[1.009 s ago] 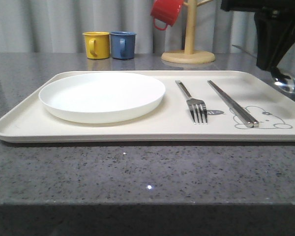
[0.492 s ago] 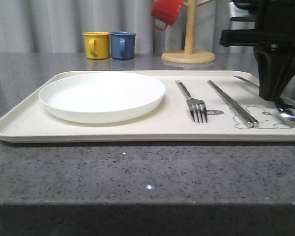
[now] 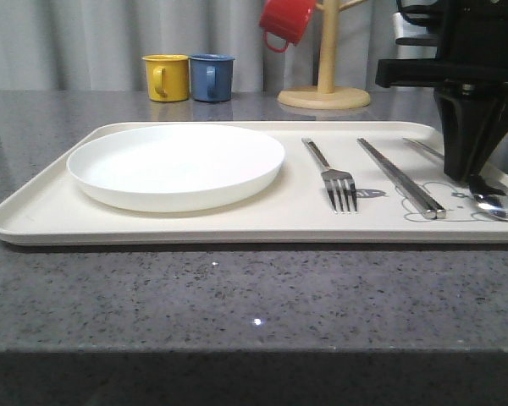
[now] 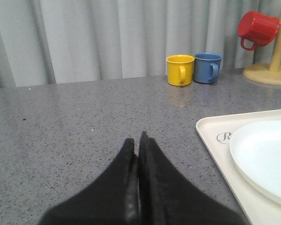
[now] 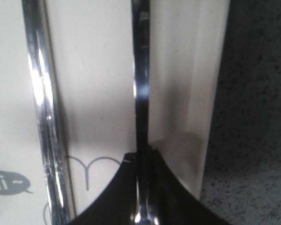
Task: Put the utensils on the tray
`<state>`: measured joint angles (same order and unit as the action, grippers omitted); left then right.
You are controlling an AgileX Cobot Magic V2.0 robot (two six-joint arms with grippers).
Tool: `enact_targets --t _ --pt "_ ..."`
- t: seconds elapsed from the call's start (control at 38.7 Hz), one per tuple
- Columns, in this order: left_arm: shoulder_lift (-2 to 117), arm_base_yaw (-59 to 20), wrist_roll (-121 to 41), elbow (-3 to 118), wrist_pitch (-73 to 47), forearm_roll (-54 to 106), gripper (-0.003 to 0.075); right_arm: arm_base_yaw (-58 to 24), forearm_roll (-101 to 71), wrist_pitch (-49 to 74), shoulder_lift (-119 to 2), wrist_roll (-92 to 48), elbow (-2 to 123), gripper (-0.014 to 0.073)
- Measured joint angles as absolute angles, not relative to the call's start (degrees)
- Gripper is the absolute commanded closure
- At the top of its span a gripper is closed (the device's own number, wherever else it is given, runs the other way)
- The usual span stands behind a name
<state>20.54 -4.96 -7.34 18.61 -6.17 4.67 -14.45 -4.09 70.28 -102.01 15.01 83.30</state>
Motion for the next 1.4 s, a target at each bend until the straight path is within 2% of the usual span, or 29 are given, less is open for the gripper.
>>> enact_targets --t 0.08,0.36,0.52,0.62,0.67,0.72,0.83,0.88,1.03,1.14,1.32,1.4 --pt "20.5 -5.0 -7.3 18.6 -6.2 4.7 0.0738 -14.4 -4.1 70.3 -102.0 15.0 83.3 0.0582" --pt "20.5 -5.0 -7.3 18.6 -6.2 4.7 0.0738 -14.4 -4.6 70.3 -102.0 15.0 83.4 0.0268" --pt "20.5 -5.0 -7.3 18.6 -6.2 4.7 0.0738 -14.4 -4.6 70.3 -101.2 15.0 85.8 0.0244" --pt "20.5 -5.0 -7.3 18.6 -6.2 4.7 0.0738 -14.4 -4.6 70.3 -98.7 15.0 88.0 0.0249" --pt "20.5 -5.0 -7.3 18.6 -6.2 4.7 0.0738 -14.4 -4.6 70.3 -96.3 14.2 89.3 0.0283" --pt "20.5 -5.0 -7.3 18.6 -6.2 4.7 0.0738 -14.4 -4.4 70.3 -94.1 13.2 89.7 0.0368" --pt "20.5 -5.0 -7.3 18.6 -6.2 4.7 0.0738 -14.4 -3.2 70.8 -88.9 9.9 89.8 0.0592" --pt "20.5 -5.0 -7.3 18.6 -6.2 4.7 0.0738 -14.4 -2.6 70.8 -86.4 8.6 89.6 0.0663" --pt "20.5 -5.0 -7.3 18.6 -6.2 4.7 0.0738 -14.4 -2.2 70.9 -78.3 5.5 83.4 0.0662" --pt "20.5 -5.0 -7.3 18.6 -6.2 4.7 0.0738 -14.4 -2.1 67.0 -71.2 4.2 74.0 0.0662" --pt "20.5 -5.0 -7.3 18.6 -6.2 4.7 0.0738 -14.4 -2.0 48.8 -54.2 1.7 54.2 0.0662" --pt "20.5 -5.0 -7.3 18.6 -6.2 4.7 0.0738 -14.4 -1.3 37.9 -42.2 1.2 42.3 0.0662"
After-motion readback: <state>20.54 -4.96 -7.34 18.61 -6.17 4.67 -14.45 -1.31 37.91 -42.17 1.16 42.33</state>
